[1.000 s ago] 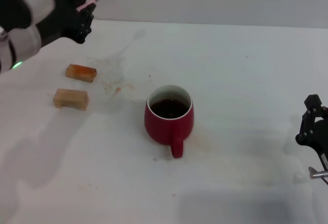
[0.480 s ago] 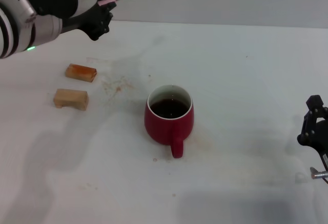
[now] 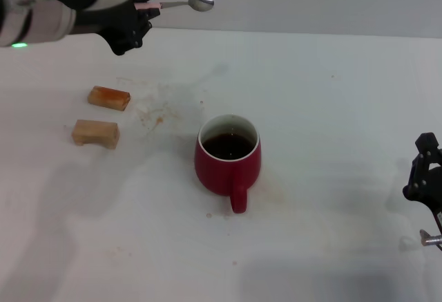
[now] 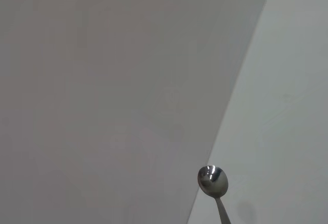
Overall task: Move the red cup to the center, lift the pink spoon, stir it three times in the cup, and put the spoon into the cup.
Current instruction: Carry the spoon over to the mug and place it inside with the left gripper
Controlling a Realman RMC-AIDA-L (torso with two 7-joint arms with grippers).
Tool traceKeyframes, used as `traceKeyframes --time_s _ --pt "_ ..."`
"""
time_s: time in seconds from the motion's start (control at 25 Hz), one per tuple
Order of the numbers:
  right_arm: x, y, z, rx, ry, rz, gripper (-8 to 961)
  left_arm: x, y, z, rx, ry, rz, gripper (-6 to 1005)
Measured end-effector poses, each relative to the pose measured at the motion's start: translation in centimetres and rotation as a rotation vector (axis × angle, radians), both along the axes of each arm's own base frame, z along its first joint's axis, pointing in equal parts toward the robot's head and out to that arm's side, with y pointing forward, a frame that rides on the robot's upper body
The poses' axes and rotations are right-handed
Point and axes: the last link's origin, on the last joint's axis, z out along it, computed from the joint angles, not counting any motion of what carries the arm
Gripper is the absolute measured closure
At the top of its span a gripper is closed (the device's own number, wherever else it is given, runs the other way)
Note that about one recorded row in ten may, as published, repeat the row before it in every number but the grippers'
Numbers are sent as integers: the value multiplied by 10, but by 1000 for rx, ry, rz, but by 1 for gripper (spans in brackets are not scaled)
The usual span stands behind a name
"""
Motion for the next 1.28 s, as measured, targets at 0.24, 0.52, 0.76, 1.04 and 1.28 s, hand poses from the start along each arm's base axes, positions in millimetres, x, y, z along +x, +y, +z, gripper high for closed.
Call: traceKeyframes --time_s 0.24,0.52,0.76,1.04,1.28 --pt "-1 -1 3 17 5 8 954 11 -15 10 -80 46 -38 854" --pt "10 -8 15 90 -6 -38 954 9 -27 1 -169 121 -31 854" --pt "22 -17 26 144 -20 -87 954 9 -34 -9 -223 176 -37 854" --pt "26 -21 27 150 -28 -102 954 12 -39 -17 -261 261 -55 855" --pt "25 -22 26 146 -25 -100 954 12 -42 -23 -284 309 -59 855"
